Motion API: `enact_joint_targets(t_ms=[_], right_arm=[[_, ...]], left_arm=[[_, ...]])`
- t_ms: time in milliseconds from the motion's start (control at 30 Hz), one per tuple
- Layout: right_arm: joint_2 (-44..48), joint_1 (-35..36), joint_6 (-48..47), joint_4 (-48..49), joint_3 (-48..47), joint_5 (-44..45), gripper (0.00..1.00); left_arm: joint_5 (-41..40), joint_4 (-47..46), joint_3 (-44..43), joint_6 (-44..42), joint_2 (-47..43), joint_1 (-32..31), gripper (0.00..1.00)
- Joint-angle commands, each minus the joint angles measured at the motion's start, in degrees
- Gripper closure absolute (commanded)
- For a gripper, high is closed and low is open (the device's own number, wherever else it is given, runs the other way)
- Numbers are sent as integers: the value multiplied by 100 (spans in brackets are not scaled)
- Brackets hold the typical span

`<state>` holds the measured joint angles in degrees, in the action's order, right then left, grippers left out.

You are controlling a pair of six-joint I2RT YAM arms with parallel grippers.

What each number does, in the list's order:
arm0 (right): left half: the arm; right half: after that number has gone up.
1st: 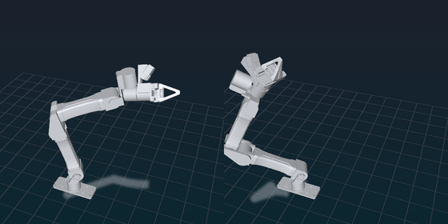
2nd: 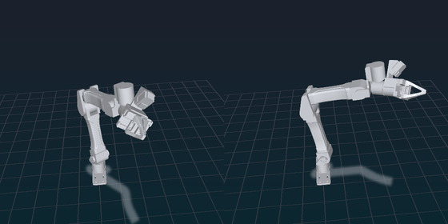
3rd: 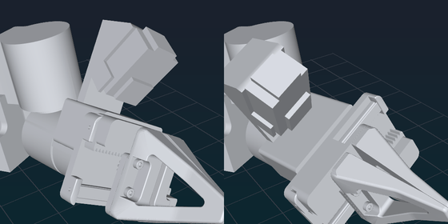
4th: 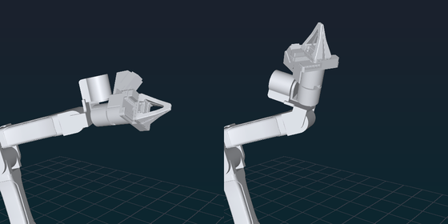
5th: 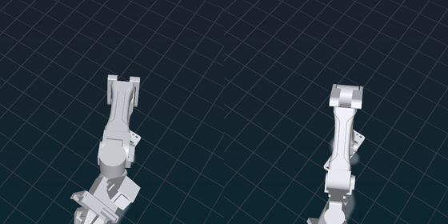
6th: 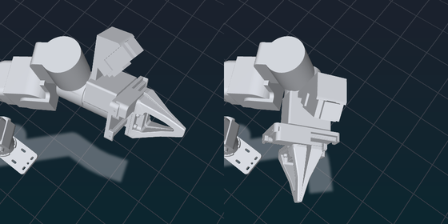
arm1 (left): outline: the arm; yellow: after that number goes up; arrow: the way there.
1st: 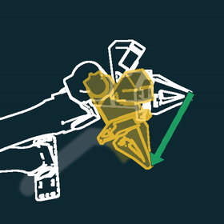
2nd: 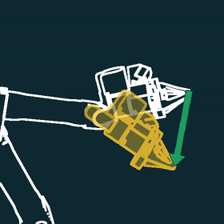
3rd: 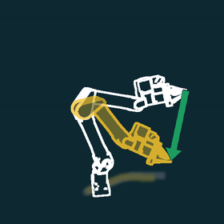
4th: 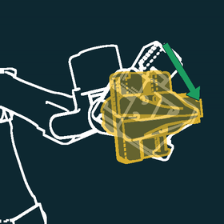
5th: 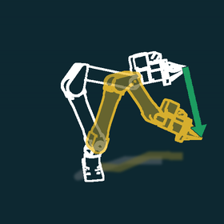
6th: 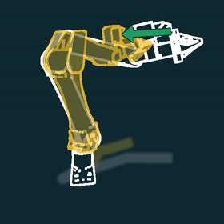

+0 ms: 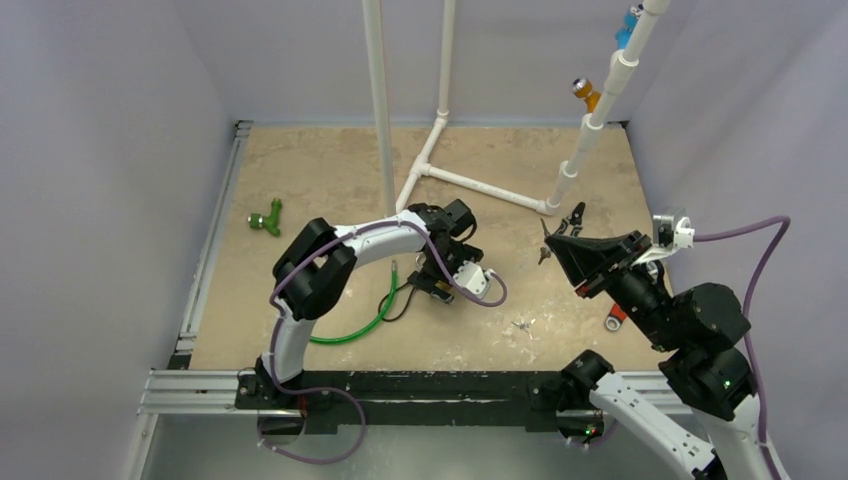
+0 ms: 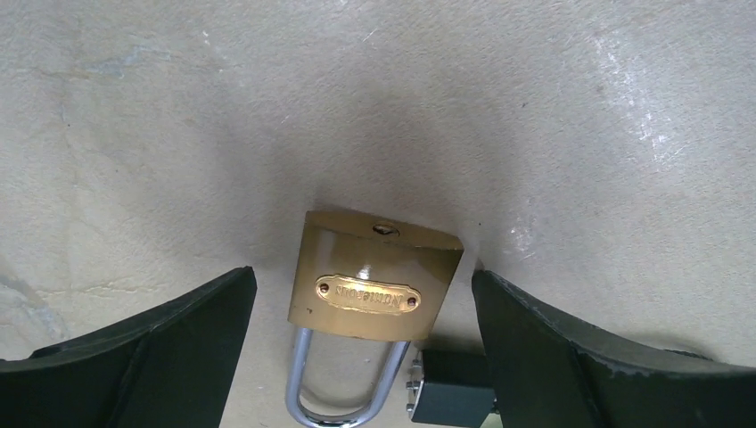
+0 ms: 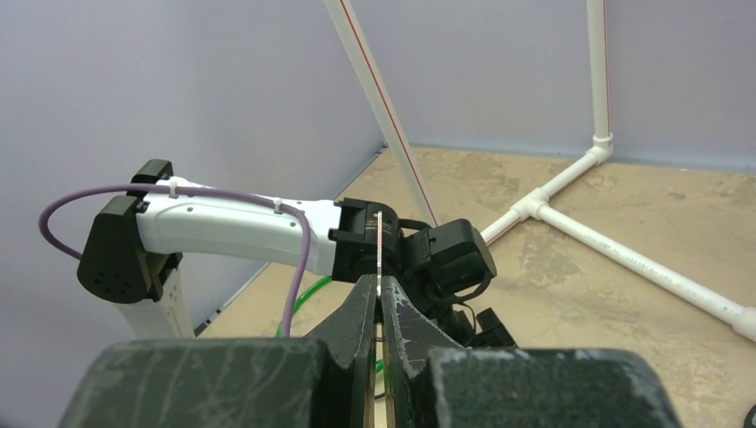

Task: Unlock with the key
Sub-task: Move the lock to the center of the board, then pick up the lock from the center of the board.

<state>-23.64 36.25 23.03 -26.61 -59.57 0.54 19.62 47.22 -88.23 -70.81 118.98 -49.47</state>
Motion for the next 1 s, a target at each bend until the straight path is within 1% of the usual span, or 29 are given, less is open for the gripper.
enact_joint_targets(t_ms=[0,100,167,333,467,600,667,767,833,867,933,967], right_arm=[[-130,-18,-114,63,-229,12,100],[-173,-18,-118,77,-261,-13,100],[-162,-14,-107,85,-257,-18,100],[-152,-17,-78,82,-272,-10,100],[-182,-14,-95,54,-325,-10,100],[-224,-18,-101,76,-328,-35,100],[-236,-18,-106,99,-336,-38,100],[-270,-13,-113,146,-342,-40,100],[-292,-17,-127,147,-353,-39,100],[-306,-18,-140,147,-361,-36,100],[-318,-13,-148,148,-375,-41,100],[-332,-13,-149,141,-386,-42,100]], left_arm=[[-106,-244,217,-285,-135,-34,7],[-145,-311,216,-259,-126,-35,8],[-136,-348,173,-248,-97,-36,10],[-42,-276,-24,-312,13,-36,22],[24,-333,48,-564,-37,-36,37],[45,-362,-82,-513,-126,-45,60],[50,-335,-165,-436,-208,-45,66],[103,-289,-188,-417,-413,-45,72],[142,-274,-186,-410,-533,-45,83],[162,-264,-186,-407,-582,-46,87],[152,-273,-188,-391,-695,-45,100],[141,-286,-194,-376,-743,-45,100]])
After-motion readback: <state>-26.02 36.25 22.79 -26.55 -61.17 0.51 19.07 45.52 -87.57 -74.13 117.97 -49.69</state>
